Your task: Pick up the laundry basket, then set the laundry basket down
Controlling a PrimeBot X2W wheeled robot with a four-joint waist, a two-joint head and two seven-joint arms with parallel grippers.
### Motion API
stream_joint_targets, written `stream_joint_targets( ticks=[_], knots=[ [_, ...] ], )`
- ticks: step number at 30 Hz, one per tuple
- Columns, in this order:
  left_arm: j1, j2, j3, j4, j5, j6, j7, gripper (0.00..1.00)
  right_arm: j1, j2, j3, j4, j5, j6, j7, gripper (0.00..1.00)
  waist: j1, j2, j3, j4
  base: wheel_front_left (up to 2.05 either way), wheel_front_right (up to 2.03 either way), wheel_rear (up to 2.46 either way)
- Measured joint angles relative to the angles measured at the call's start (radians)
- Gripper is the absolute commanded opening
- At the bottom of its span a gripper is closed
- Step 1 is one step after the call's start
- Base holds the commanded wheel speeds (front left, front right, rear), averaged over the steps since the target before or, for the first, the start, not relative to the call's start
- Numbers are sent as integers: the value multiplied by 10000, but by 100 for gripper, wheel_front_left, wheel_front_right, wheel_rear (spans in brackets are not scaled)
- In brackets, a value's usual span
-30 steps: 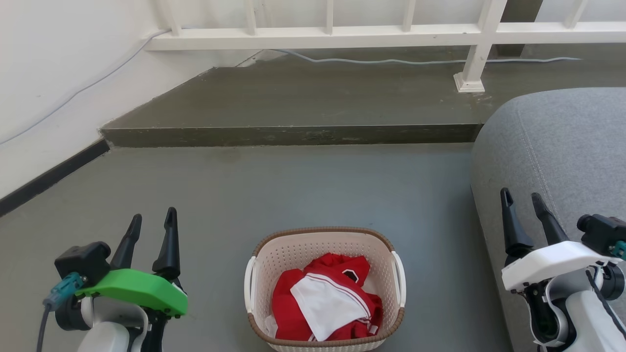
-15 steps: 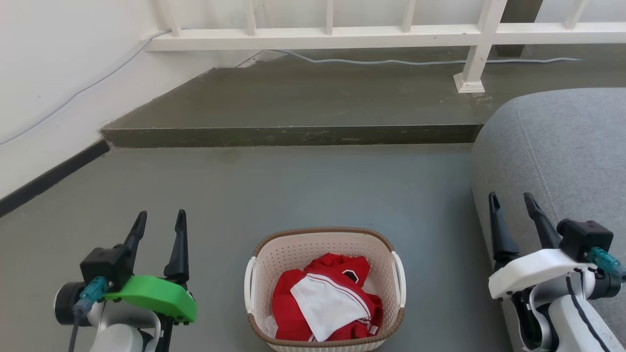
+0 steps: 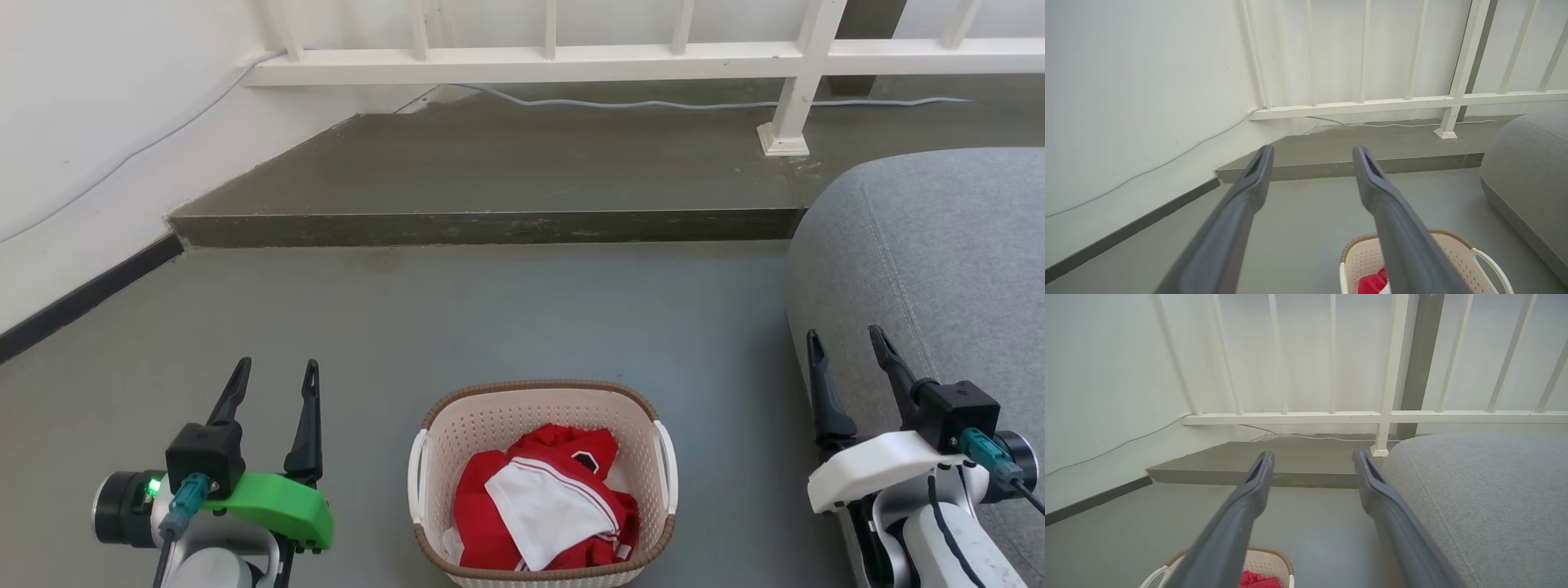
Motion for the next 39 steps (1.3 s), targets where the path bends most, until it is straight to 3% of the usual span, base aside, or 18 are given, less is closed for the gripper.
stream_joint_targets(
  ticks=[39],
  knots=[
    [0,-148,46,343,-2,-2,-25,100,5,257,-238,366,-44,324,-2,100,0,0,221,-92,0,0,0]
  ],
)
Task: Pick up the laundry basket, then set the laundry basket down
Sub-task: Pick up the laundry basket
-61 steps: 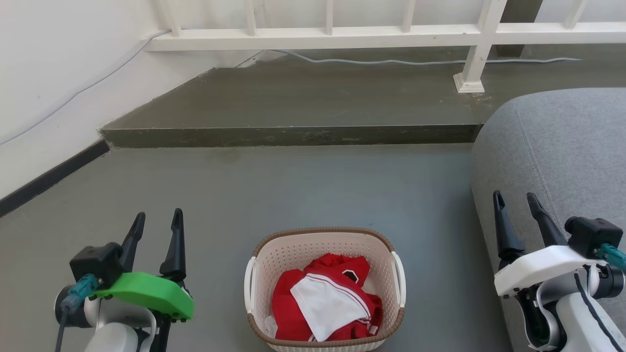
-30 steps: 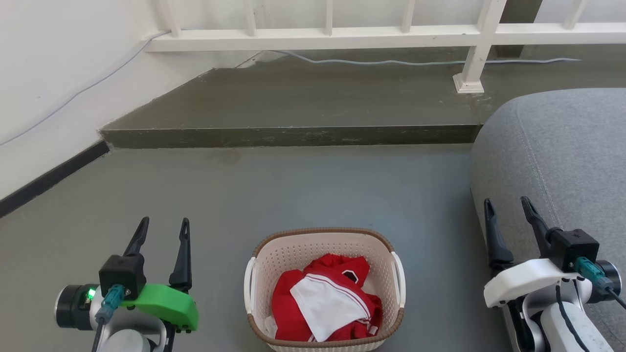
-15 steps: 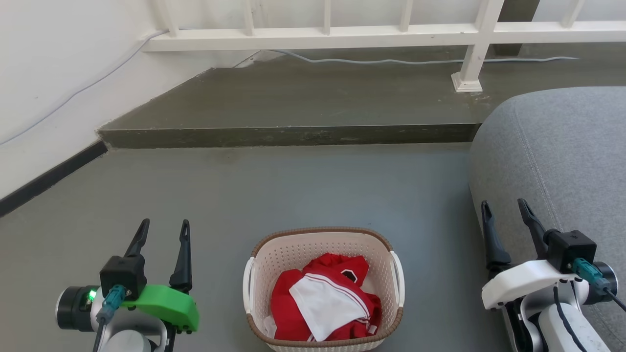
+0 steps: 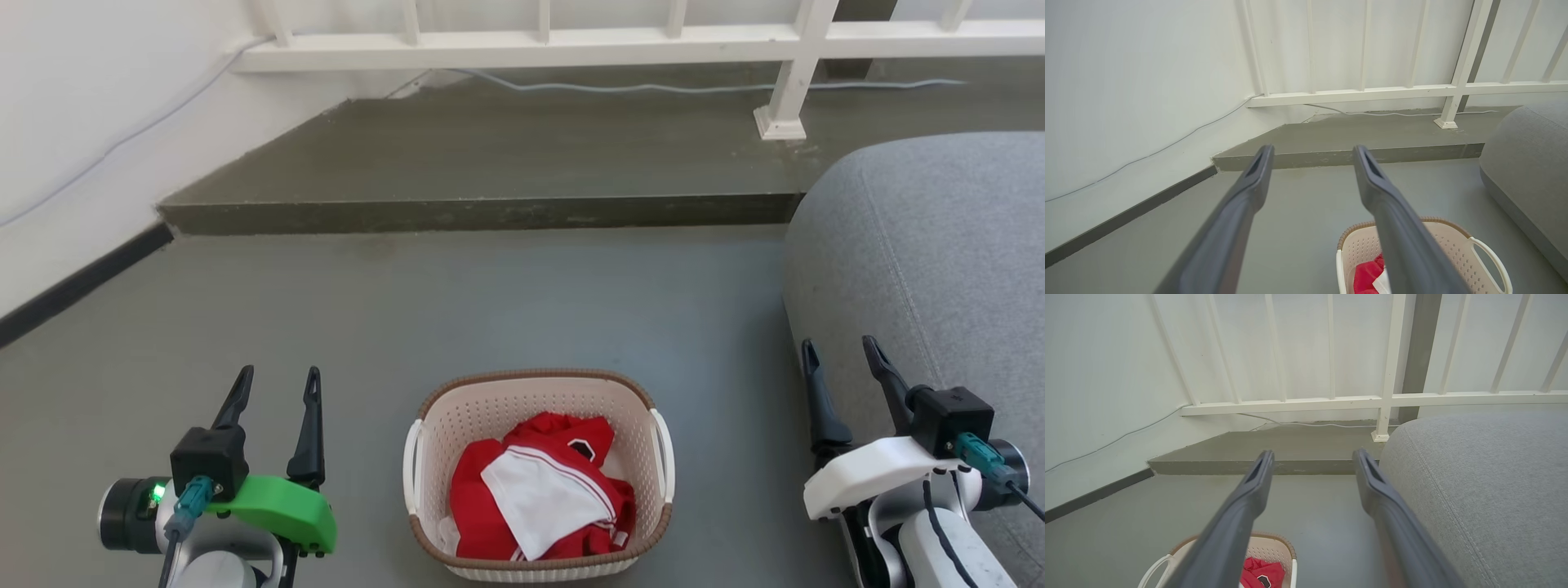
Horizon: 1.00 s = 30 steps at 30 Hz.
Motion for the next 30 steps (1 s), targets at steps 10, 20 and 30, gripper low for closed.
stream_joint_targets(
  ticks=[10,20,30],
  knots=[
    [-212,-119,-17,-100,-35,-35,0,100,-333,48,50,88,-82,56,0,100,0,0,1110,-3,0,0,0],
    [-1039,-165,-27,-61,-88,-209,-2,100,-972,58,56,385,-259,58,0,100,0,0,2315,47,0,0,0],
    [-2011,-188,-42,311,-207,-464,46,100,-2038,79,63,882,-265,146,-12,100,1,0,3727,92,0,0,0]
  ],
)
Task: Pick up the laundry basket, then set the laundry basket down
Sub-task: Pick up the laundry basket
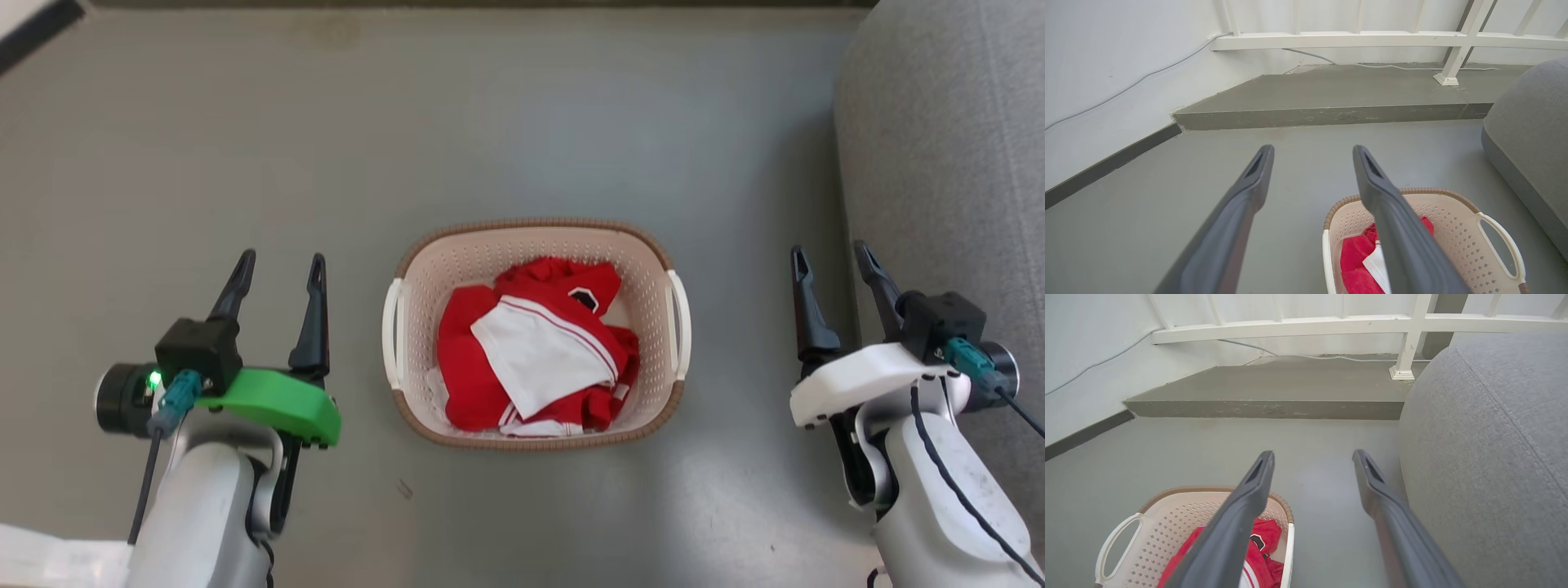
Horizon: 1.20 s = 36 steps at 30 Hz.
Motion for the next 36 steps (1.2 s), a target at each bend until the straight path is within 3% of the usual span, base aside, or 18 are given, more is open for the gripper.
stream_joint_targets(
  ticks=[15,20,36],
  knots=[
    [-2262,-330,-244,1024,-113,-454,270,100,-2067,-2,82,681,-234,123,-2,100,1,0,2153,69,0,0,0],
    [-3260,-516,-416,1705,-169,-880,523,100,-2897,-50,35,999,-309,163,-2,100,1,0,2872,105,0,0,0],
    [-4693,-671,-589,4169,-351,-1258,612,100,-4093,244,702,3026,-608,355,-29,100,0,0,4463,172,0,0,0]
  ],
)
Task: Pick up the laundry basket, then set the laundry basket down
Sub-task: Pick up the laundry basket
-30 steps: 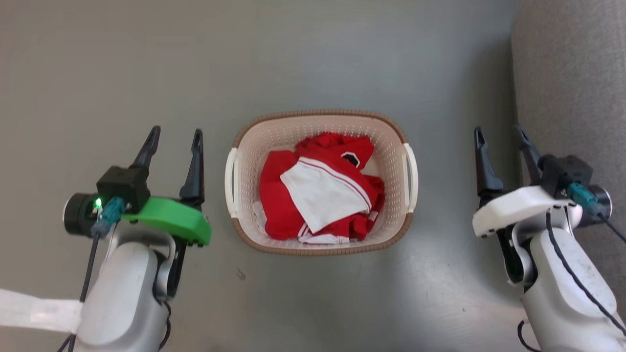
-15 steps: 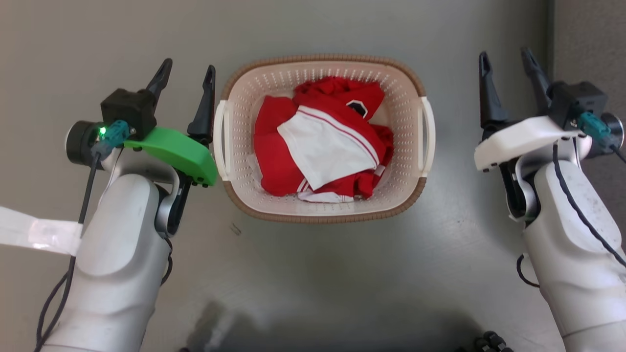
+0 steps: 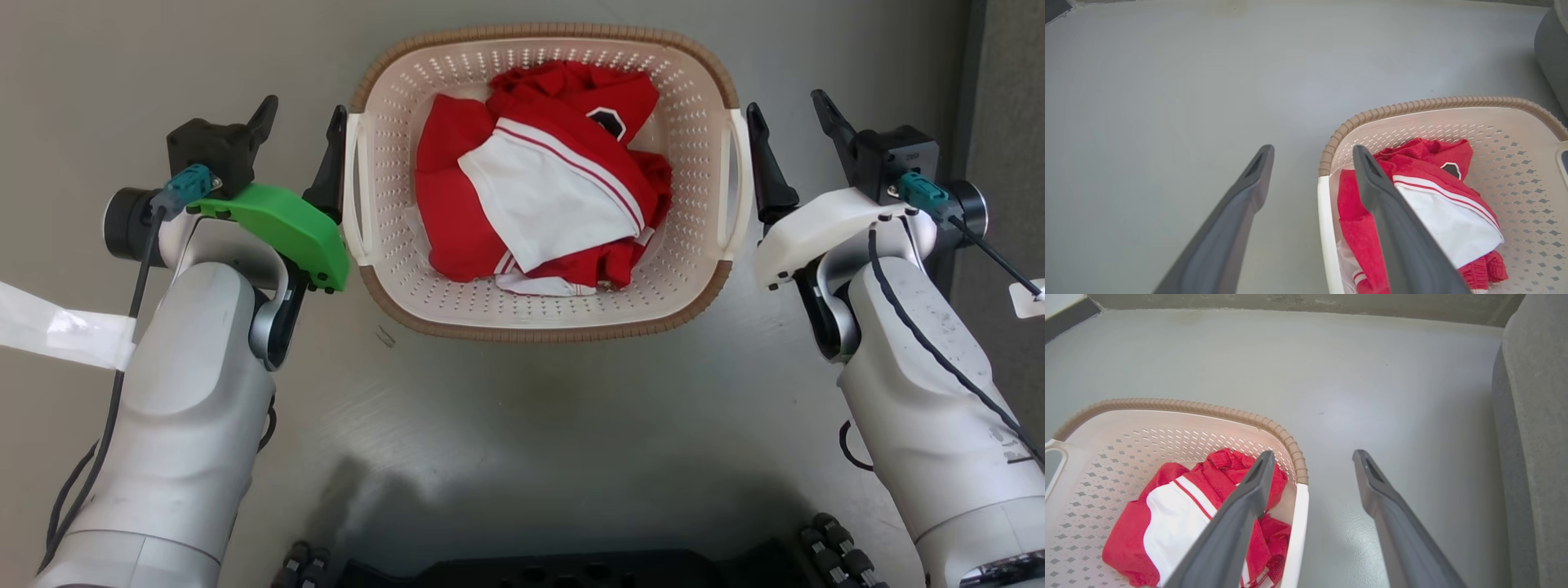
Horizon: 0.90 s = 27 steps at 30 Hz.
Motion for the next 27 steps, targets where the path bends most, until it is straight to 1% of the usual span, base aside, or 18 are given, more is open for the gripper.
stream_joint_targets(
  ticks=[7,8,14,16,20,22,25,27],
  knots=[
    [-315,-67,-169,755,-48,-81,-2,100,-360,33,111,750,0,84,0,100,0,0,551,-87,0,0,0],
    [-382,-86,-213,880,-50,-146,-2,100,-431,38,165,874,0,105,0,100,0,0,631,-103,0,0,0],
    [-713,-155,-357,1463,-82,-157,-13,100,-894,127,359,1281,0,205,0,100,-1,0,1077,-197,0,0,0],
    [-787,-157,-374,1674,-90,-230,-17,100,-1026,169,393,1402,0,238,0,100,-1,0,1197,-231,0,0,0],
    [-895,-178,-408,2102,-309,-234,-59,100,-1115,215,456,1743,2,265,0,100,-1,0,1362,-280,0,0,0],
    [-962,-184,-433,2295,-395,-240,-59,100,-1115,221,508,1942,15,349,-2,100,-1,0,1398,-287,0,0,0],
    [-1092,-190,-489,2594,-443,-242,-56,100,-1124,261,617,2171,19,355,-2,100,-1,0,1426,-285,0,0,0],
    [-1182,-194,-516,2727,-500,-242,-56,100,-1153,268,637,2261,29,426,-2,100,-1,0,1443,-285,0,0,0]
  ],
)
